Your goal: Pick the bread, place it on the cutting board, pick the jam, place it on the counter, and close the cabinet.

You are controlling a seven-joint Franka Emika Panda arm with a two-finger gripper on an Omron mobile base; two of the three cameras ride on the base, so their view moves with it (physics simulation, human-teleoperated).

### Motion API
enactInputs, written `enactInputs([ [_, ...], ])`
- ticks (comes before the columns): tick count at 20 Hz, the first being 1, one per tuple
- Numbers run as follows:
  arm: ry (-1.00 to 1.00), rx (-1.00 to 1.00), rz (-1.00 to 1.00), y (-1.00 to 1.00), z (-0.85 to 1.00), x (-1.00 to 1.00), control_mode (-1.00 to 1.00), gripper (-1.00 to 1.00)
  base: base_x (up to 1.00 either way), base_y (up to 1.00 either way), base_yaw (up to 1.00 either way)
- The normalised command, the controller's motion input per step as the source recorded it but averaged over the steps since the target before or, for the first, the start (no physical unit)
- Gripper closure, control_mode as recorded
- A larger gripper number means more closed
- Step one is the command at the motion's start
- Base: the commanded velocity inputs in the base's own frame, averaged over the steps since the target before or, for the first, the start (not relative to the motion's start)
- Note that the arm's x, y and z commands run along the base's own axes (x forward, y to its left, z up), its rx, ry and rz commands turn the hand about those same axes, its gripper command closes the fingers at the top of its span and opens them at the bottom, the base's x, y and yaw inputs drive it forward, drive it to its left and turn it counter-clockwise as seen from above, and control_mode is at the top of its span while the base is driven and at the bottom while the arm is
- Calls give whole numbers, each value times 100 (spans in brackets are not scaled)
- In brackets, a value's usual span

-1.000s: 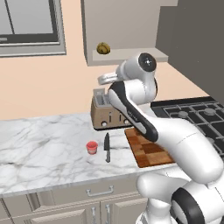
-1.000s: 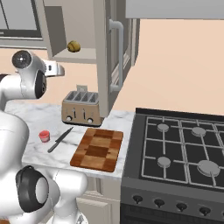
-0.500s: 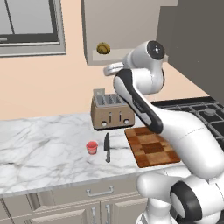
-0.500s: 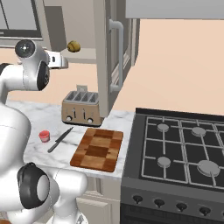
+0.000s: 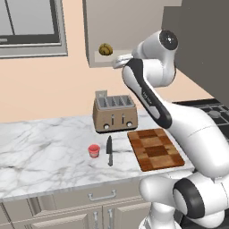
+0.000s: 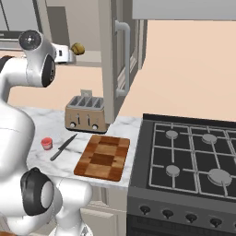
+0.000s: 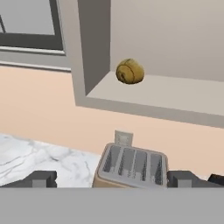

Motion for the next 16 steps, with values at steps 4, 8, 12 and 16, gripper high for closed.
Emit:
enactInputs([
  [4, -2, 0, 0, -19, 21, 0, -100, -100, 0, 0, 0],
  [8, -1, 0, 0, -13, 9, 0, -100, -100, 0, 0, 0],
  [12, -3, 0, 0, -4, 0, 17, -100, -100, 0, 0, 0],
  [16, -4, 0, 0, -3, 0, 17, -100, -100, 0, 0, 0],
])
